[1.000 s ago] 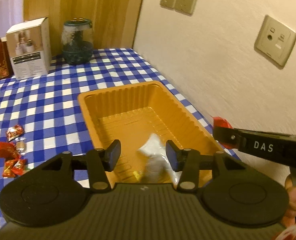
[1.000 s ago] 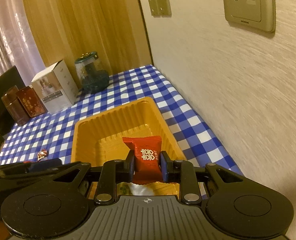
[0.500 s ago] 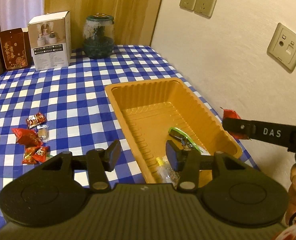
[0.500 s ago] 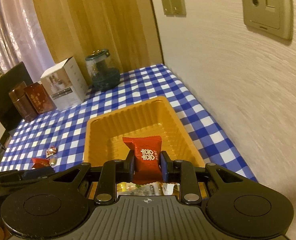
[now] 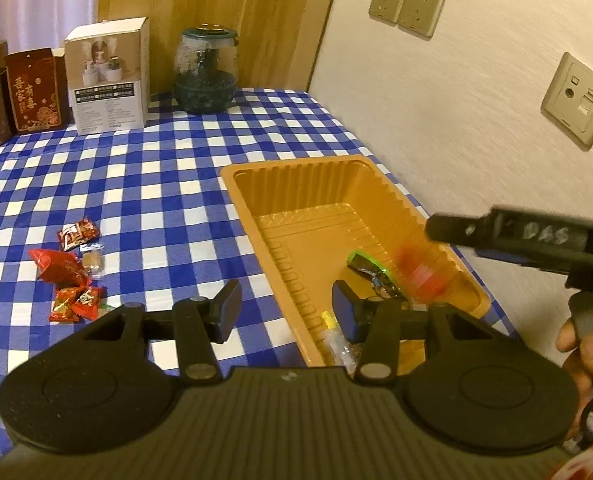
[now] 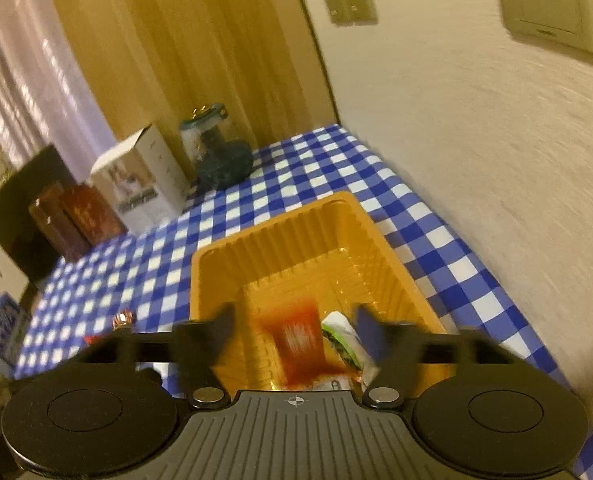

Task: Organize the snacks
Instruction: 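Open the right gripper to drop the red candy packet into the tray, then move both tools back toward the pile of wrapped sweets, then grasp the green-wrapped sweet with the right gripper while the left gripper grasps a red candy, then carry the green-wrapped sweet and red candy over the orange tray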

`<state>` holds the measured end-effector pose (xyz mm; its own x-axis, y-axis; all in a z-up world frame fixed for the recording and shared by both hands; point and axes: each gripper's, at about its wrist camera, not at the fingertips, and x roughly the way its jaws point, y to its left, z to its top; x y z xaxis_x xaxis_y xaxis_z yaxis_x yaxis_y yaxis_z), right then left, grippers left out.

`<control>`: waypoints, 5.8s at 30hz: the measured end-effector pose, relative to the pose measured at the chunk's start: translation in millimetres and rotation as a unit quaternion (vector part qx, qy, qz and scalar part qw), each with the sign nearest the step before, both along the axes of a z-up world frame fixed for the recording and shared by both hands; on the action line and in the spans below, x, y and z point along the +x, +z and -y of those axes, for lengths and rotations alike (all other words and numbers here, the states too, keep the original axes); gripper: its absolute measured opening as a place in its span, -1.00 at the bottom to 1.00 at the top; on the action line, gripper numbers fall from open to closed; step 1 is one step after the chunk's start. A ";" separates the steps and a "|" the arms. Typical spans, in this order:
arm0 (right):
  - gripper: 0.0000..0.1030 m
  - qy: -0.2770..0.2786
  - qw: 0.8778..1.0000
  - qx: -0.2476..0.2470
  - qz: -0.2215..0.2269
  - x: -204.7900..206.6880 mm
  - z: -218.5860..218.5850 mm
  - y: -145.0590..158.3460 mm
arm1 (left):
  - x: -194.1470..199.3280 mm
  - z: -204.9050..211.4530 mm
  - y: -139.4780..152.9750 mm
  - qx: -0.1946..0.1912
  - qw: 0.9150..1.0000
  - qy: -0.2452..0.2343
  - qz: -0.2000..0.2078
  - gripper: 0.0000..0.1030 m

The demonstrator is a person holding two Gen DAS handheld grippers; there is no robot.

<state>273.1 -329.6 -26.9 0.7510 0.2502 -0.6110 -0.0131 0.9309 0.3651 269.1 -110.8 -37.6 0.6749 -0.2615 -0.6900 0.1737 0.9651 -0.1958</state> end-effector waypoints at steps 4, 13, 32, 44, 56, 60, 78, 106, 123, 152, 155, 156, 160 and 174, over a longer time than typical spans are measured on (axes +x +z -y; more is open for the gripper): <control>0.42 -0.012 1.000 0.000 -0.003 -2.6 5.2 2.9 | -4.4 -6.6 -1.2 -0.001 1.000 0.006 -0.001 -0.12; 0.42 -0.023 1.000 0.004 -0.014 -28.1 1.7 4.3 | -25.2 -25.1 -0.8 -0.006 1.000 0.021 -0.005 -0.11; 0.42 0.013 1.000 -0.005 0.011 -97.3 -58.2 28.1 | -102.8 -73.2 15.1 0.003 0.998 0.054 0.013 -0.01; 0.42 0.046 0.999 -0.012 0.009 -113.1 -95.4 30.1 | -127.2 -119.7 22.2 0.012 0.995 0.099 0.021 0.11; 0.42 0.076 0.997 -0.020 0.015 -111.1 -126.0 31.5 | -129.2 -144.2 25.2 0.025 0.992 0.121 0.027 0.30; 0.42 0.083 0.996 -0.020 0.016 -106.4 -134.0 29.3 | -124.8 -150.4 23.3 0.031 0.992 0.122 0.027 0.38; 0.42 0.116 0.992 -0.039 0.011 -62.6 -192.3 -12.5 | -71.4 -190.4 -13.7 0.068 0.992 0.104 0.007 0.44; -0.12 0.144 0.984 -0.106 0.021 19.0 -268.6 -117.8 | 16.3 -210.0 -81.1 0.087 0.995 0.048 0.005 0.42; -0.54 0.166 0.975 -0.146 0.033 24.9 -285.1 -126.8 | 27.6 -211.1 -95.3 0.076 0.996 0.052 -0.010 0.33; -0.56 0.118 0.987 -0.111 0.007 21.9 -243.8 -113.9 | 48.7 -188.4 -113.7 0.051 0.999 0.016 0.000 -0.55; -0.56 0.121 0.986 -0.110 0.009 19.6 -244.3 -111.6 | 45.1 -187.5 -112.8 0.053 0.998 0.015 -0.004 -0.62; -0.56 0.122 0.986 -0.110 0.009 18.0 -243.7 -110.9 | 43.1 -186.7 -112.6 0.055 0.998 0.014 -0.005 -0.63; -0.56 0.124 0.987 -0.105 0.006 8.7 -238.1 -109.2 | 30.4 -183.5 -110.5 0.059 0.998 0.017 -0.013 -0.63; -0.56 0.133 0.986 -0.103 0.009 -35.5 -215.2 -83.8 | -32.6 -158.9 -81.7 0.062 0.998 0.027 -0.013 -0.64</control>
<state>237.6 -114.4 -110.7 0.6865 0.3117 -0.6570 -0.2709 0.9481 0.1668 236.5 48.1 -119.3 0.6678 -0.1372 -0.7316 0.1176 0.9900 -0.0783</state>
